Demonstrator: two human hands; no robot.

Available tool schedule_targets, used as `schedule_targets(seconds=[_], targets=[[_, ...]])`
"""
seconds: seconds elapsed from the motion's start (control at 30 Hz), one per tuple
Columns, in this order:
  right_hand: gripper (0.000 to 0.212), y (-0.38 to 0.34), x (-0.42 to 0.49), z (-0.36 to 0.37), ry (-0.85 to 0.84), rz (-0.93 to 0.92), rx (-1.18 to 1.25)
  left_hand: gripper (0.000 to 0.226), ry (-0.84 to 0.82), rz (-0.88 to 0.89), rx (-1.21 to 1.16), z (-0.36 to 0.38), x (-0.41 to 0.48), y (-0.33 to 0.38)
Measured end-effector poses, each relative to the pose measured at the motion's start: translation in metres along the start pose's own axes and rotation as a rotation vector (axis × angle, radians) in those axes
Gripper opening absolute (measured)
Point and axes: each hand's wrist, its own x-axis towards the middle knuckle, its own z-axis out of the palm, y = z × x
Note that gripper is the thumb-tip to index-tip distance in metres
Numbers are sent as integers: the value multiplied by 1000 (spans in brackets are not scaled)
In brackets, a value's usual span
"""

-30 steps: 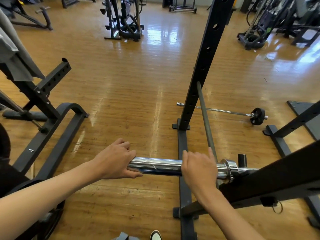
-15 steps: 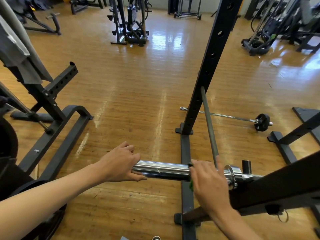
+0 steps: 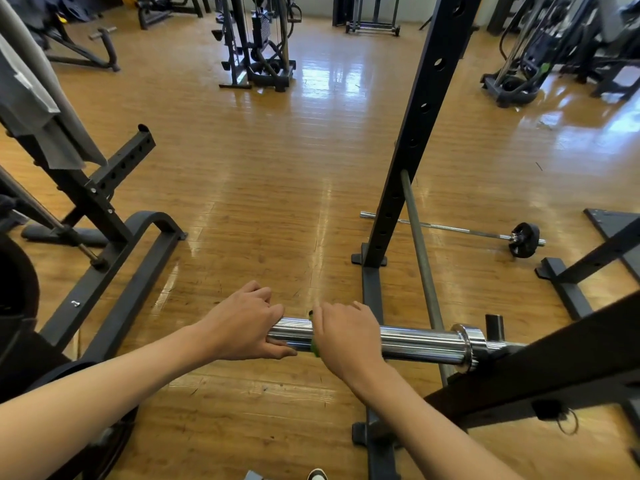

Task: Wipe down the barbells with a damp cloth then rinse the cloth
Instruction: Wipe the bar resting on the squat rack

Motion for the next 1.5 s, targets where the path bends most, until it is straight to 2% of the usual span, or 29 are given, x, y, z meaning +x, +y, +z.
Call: schedule_targets(seconds=[0.07, 0.13, 0.27, 0.37, 0.53, 0.63, 0.73, 0.8, 0.9, 1.0, 1.1, 1.23, 1.3, 1.37, 1.43, 1.5], targets=[[45, 17, -22, 6, 83, -7, 2, 80, 27, 1, 3, 2, 0, -1], [46, 41, -45, 8, 190, 24, -6, 80, 35, 2, 7, 3, -1, -2], [52, 56, -53, 7, 249, 219, 11, 78, 46, 4, -2, 6, -1, -3], [42, 34, -31, 8, 174, 283, -40, 79, 35, 2, 9, 7, 0, -4], [70, -29, 12, 7, 3, 208, -13, 72, 82, -2, -1, 8, 0, -3], [66, -43, 14, 9, -6, 70, -54, 68, 151, 27, 11, 11, -1, -4], [47, -21, -10, 18, 99, -69, -66, 75, 151, 69, 84, 14, -5, -9], [42, 2, -29, 22, 99, -120, -67, 75, 159, 77, 75, 15, -10, -14], [45, 37, -47, 20, 176, -97, -72, 72, 124, 39, -15, 15, -20, -23], [39, 48, -46, 11, 208, 26, -57, 68, 76, -2, -92, 20, -27, -29], [38, 25, -21, -10, 77, 198, -38, 68, 42, -4, -131, 24, -26, -30], [35, -16, 23, -17, -222, 176, -53, 61, 52, -2, -186, 28, -25, -32], [33, -39, 40, -13, -284, 116, -57, 58, 62, -10, -191, 28, -24, -31], [30, -58, 42, 0, -217, 2, -92, 55, 84, -32, -211, 28, -25, -29], [24, -64, 28, 15, -54, -104, -36, 49, 132, -46, -224, 28, -26, -27], [31, -52, 6, 31, 89, -232, 11, 46, 186, -55, -177, 30, -26, -26]])
